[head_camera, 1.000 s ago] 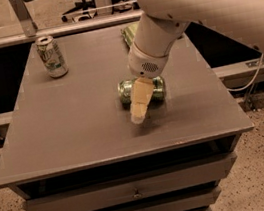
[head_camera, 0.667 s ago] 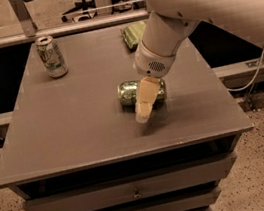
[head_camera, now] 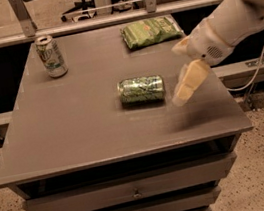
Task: Knock green can over
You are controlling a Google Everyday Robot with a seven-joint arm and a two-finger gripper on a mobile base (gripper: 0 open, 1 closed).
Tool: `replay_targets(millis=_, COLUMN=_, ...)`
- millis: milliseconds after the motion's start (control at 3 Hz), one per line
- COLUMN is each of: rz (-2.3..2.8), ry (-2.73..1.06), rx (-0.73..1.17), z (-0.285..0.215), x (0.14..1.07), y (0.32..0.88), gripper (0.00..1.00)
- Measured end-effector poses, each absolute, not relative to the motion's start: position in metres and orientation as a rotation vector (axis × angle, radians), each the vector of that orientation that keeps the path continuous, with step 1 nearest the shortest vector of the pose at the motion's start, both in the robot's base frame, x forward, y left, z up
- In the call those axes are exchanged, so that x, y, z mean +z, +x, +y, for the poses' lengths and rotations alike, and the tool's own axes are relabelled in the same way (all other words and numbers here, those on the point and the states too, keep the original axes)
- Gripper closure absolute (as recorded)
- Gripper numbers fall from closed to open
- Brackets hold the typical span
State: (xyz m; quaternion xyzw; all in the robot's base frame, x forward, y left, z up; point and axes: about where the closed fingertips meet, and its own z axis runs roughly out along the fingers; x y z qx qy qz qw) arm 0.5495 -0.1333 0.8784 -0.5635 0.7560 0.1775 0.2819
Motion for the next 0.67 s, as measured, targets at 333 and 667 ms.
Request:
replay_targets(millis=333, rz=1.959, ry=-1.403, rx=0.460, z=-0.1877, x=0.9173, y=0.5393, gripper=0.00)
replay_targets(millis=667, rz=1.958, ry=-1.401, rx=0.460, z=-0.1878, x=0.9180, y=0.5392, gripper=0.00)
